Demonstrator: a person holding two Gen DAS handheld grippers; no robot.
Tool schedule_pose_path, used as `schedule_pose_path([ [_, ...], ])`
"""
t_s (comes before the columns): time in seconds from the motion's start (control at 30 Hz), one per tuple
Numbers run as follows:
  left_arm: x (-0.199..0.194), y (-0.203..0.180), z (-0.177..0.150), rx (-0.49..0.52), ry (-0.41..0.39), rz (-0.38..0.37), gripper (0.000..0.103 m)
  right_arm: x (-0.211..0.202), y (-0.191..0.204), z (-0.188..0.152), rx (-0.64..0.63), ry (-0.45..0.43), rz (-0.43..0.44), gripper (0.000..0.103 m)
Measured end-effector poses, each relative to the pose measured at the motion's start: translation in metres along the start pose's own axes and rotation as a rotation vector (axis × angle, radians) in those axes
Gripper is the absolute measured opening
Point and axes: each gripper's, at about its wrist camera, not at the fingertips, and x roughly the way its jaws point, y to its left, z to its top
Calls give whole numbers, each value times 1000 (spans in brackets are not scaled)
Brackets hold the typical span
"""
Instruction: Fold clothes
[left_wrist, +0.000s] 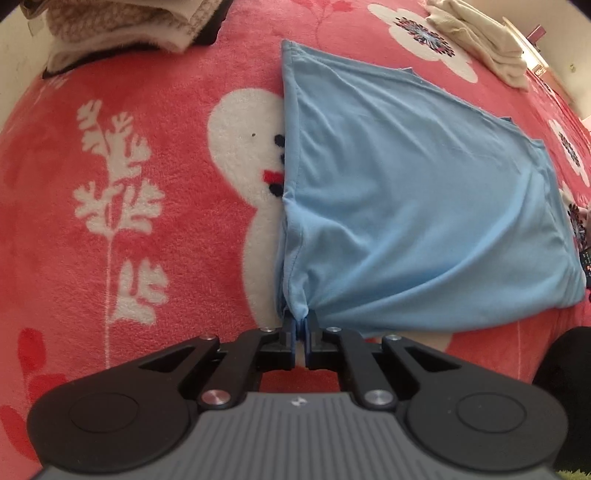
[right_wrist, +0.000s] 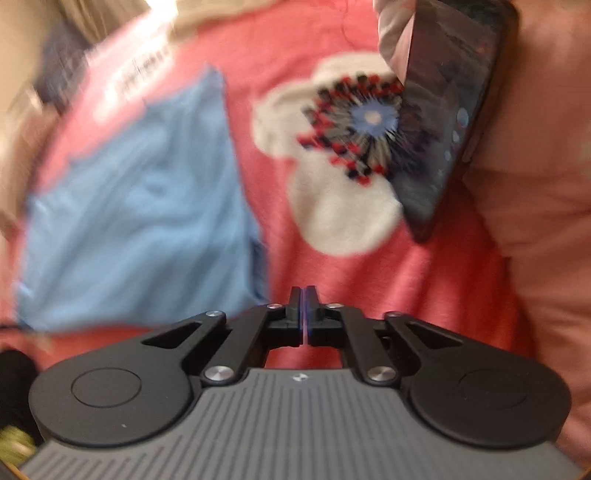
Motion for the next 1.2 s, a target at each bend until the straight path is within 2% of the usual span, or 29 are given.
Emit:
schedule_pose_path([
  [0.07,1,1,0,-7,7,-1,6,-2,-2,0,43,-19,66,5],
  [0.13,4,0,1,-4,22,-2,8,3,0,-1,51,-9,95,22],
  [0.27,6,0,1,4,40,-6,9,26,11,-3,30,59,115,26],
  [0.3,5,-1,0,6,37,-5,9,30,14,-4,21,67,111,23],
  [0.33,3,-2,-2,11,32,-2,7,32,18,-6,4,66,99,1],
  [0.43,0,-7,-7,51,36,11,5,14,32,-11,-57,39,45,0],
  [0.5,3,-12,-7,82,54,39,6,3,33,-13,-91,28,-29,0],
  [0.57,7,-19,-6,121,77,69,7,7,24,-16,-94,53,-84,0],
  [0.63,11,-25,-6,160,93,94,10,18,19,-18,-88,81,-91,0],
  [0.7,9,-26,-8,180,88,111,13,19,25,-17,-112,72,-117,0],
  [0.77,4,-26,-12,185,69,135,22,16,32,-16,-155,57,-164,0],
  [0.83,-3,-24,-16,192,41,173,31,14,39,-15,-230,48,-266,3],
  [0.9,-13,-23,-22,210,1,200,32,4,45,-14,-308,26,-359,3],
  [0.93,-19,-22,-25,219,-19,213,32,-4,48,-14,-330,9,-377,4],
  [1.0,-28,-26,-20,220,-76,226,31,-19,60,-12,-374,-36,-326,4],
  [1.07,-36,-32,-15,213,-130,221,30,-26,84,-12,-472,-78,-250,4],
  [1.2,-37,-54,-5,234,-168,173,30,-8,154,-13,-670,-104,-91,4],
])
